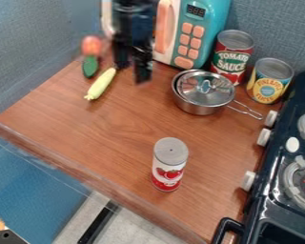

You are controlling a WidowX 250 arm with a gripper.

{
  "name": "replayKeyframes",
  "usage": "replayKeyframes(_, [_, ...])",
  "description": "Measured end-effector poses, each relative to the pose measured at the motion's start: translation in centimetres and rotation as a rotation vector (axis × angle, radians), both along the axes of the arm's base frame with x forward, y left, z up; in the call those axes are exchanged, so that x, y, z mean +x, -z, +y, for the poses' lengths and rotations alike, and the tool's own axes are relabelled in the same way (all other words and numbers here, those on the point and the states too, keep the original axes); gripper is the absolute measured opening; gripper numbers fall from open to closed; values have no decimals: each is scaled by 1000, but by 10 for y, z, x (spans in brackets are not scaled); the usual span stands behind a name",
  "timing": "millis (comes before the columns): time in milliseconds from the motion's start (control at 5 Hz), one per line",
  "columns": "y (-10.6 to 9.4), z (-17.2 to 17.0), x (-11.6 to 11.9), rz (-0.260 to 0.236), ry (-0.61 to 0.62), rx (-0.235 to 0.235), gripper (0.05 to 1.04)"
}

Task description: Put the silver lid below the yellow spoon

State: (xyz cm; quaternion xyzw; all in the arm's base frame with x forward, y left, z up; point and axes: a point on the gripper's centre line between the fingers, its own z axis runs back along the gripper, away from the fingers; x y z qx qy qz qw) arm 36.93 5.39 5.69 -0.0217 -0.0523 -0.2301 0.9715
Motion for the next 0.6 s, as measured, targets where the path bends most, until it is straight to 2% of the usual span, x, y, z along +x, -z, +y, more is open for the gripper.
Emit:
replayKeyframes(200, [-18,-36,19,-62,182,11,999])
replayKeyframes(400, [-42,-73,38,-112,327,66,999])
replayKeyframes(600, [-29,-75,49,-90,400,70,999])
